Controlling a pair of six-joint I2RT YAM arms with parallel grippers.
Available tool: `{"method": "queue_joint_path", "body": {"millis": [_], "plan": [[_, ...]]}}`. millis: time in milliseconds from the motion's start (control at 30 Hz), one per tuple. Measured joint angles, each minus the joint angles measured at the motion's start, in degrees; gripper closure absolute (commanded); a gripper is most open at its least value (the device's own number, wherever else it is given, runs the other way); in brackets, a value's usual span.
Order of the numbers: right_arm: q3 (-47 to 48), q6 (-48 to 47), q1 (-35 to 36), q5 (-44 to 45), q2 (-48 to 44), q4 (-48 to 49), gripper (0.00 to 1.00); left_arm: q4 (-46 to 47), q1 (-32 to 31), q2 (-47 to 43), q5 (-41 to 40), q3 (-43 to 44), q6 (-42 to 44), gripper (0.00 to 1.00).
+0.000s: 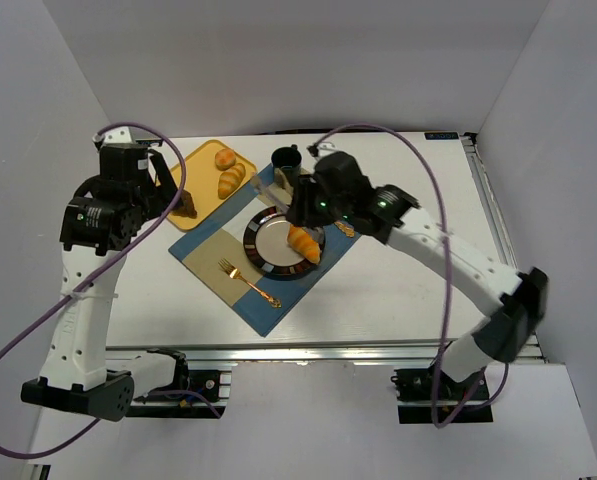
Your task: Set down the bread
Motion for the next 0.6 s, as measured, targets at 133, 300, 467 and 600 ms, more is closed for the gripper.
{"method": "queue_joint_path", "body": {"millis": [133, 300, 467, 600], "plan": [[11.1, -1.03, 1.2, -3.02, 13.16, 3.5, 0.48, -0.81, 0.02, 1.4, -1.16, 6.05, -0.11, 0.02], [25.92, -4.37, 2.56, -7.15, 30.51, 6.64, 0.47, -1.14, 0.02, 1.42, -1.11, 7.45, -0.44, 0.02], [35.41, -7.19, 3.74, -10.34, 42.71, 8.31, 0.47, -1.11, 0.0, 1.6, -0.2, 6.51, -0.39, 0.02], [36.02, -7.72, 4.33, -11.69, 46.84, 9.2, 0.46, -1.11, 0.02, 1.7, 0.17, 4.83, -0.24, 0.02]]}}
